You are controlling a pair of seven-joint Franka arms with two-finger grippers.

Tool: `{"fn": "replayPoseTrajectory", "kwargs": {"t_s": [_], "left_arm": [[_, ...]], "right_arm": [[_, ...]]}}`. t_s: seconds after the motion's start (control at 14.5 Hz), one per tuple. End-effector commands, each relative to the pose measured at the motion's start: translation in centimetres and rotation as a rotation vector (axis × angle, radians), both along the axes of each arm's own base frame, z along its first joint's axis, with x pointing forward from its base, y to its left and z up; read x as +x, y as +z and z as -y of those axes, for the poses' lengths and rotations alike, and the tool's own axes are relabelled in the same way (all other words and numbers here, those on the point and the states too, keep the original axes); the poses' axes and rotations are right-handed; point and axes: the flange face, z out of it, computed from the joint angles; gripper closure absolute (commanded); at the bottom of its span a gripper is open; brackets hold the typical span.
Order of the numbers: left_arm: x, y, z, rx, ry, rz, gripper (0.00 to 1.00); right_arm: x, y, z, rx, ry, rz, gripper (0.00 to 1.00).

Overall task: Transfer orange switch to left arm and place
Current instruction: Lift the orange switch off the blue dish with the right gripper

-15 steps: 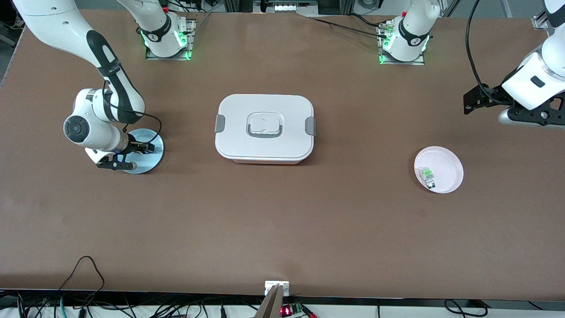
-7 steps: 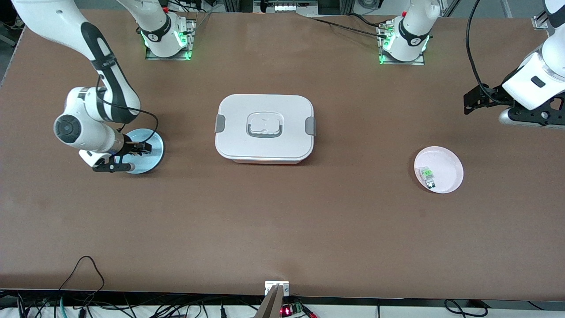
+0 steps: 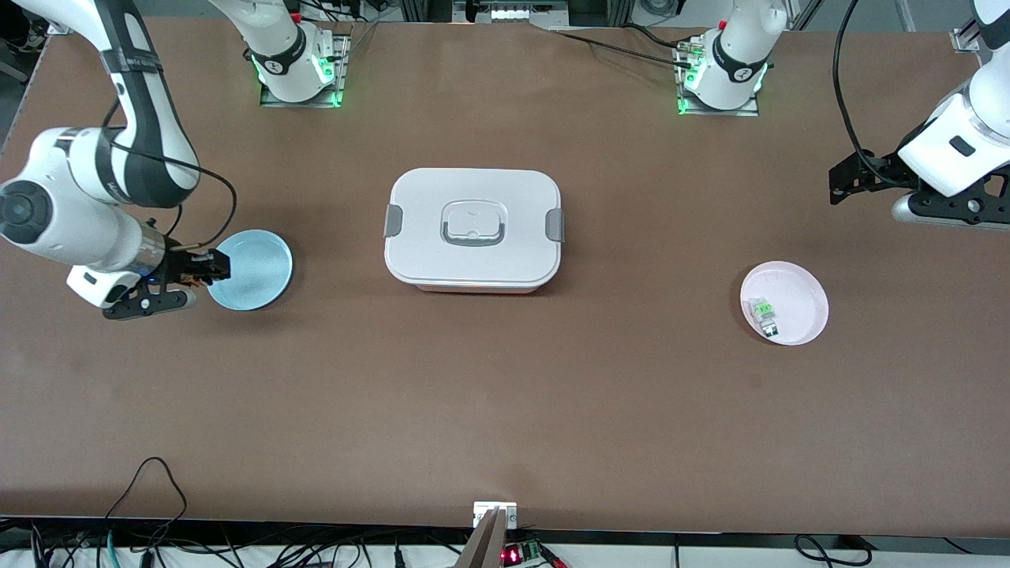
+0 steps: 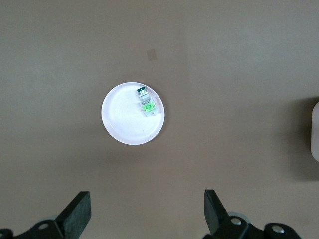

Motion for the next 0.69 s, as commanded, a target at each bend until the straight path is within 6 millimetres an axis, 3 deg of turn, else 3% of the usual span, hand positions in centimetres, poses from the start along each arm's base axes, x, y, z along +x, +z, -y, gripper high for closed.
{"fn": "replayPoseTrajectory", "kwargs": {"t_s": [0.0,0.21,0.62], "left_arm": [[0.5,-0.3,0.1,-0.003,0.0,-0.03,0.0],[0.4,-0.4,0.3,-0.011,-0.009,-0.045,0.0],[0.4,-0.6,0.4,-0.012,-0.01,-0.05,0.0]], "right_arm": [[1.0,4.8,-0.4,0.02,0.168,0.067,0.7],[1.9,8.3,-2.4,0.148,0.289,0.155,0.71],[2.5,9.2,-4.3,0.464,0.505,0.314,0.71]]}}
